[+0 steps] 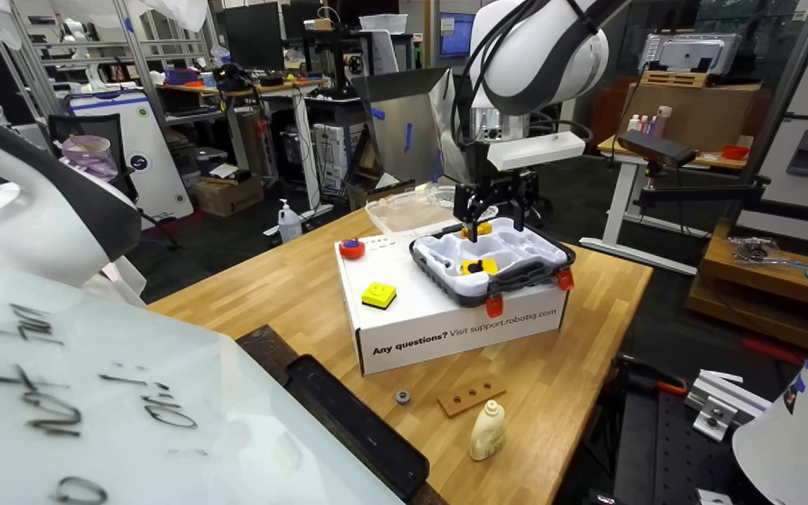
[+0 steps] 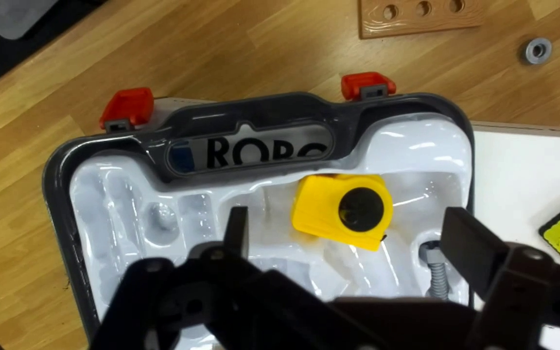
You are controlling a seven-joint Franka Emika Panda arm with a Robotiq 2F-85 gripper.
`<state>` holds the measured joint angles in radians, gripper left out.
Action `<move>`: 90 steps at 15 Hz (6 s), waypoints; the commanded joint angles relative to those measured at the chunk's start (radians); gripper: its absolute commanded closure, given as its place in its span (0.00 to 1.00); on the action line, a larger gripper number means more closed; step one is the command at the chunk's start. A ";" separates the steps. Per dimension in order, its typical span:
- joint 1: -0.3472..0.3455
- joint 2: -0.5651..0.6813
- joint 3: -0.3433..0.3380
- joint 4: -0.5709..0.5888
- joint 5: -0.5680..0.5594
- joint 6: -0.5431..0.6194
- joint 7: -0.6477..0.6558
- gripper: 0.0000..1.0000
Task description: Remove the yellow object from the white box
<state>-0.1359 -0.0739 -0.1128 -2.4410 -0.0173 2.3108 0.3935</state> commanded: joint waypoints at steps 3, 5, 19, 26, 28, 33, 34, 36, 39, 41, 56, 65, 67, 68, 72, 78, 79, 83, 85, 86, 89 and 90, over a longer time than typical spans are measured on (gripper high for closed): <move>-0.002 0.000 0.001 0.001 0.000 -0.002 0.000 0.00; -0.004 0.006 0.001 0.003 0.008 0.005 0.032 0.00; 0.008 0.087 -0.005 0.000 0.054 0.087 0.169 0.00; 0.009 0.087 -0.005 0.002 0.054 0.087 0.170 0.00; 0.009 0.090 -0.005 -0.002 0.038 0.103 0.178 0.00; 0.011 0.118 -0.005 0.004 0.036 0.116 0.174 0.00; 0.012 0.126 -0.005 0.008 0.035 0.118 0.177 0.00; 0.015 0.148 -0.007 0.017 0.033 0.126 0.177 0.00; 0.015 0.183 -0.015 0.039 0.034 0.138 0.174 0.00; 0.014 0.203 -0.023 0.059 0.037 0.141 0.169 0.00; 0.033 0.245 -0.044 0.080 0.047 0.136 0.154 0.00; 0.049 0.249 -0.038 0.081 0.065 0.134 0.145 0.16; 0.048 0.250 -0.036 0.080 0.077 0.132 0.141 0.31; 0.048 0.251 -0.037 0.080 0.080 0.132 0.141 0.39; 0.048 0.248 -0.039 0.080 0.088 0.131 0.141 0.54; 0.050 0.226 -0.040 0.069 0.081 0.141 0.141 0.54; 0.049 0.219 -0.039 0.068 0.083 0.141 0.139 0.54; 0.047 0.177 -0.036 0.058 0.087 0.144 0.135 0.54; 0.047 0.149 -0.033 0.049 0.092 0.150 0.138 0.54; 0.047 0.133 -0.031 0.045 0.096 0.152 0.139 0.54; 0.049 0.091 -0.026 0.030 0.077 0.164 0.155 0.54; 0.048 0.077 -0.023 0.025 0.080 0.162 0.151 0.54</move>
<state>-0.0839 0.0505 -0.1449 -2.3768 0.0560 2.4374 0.5560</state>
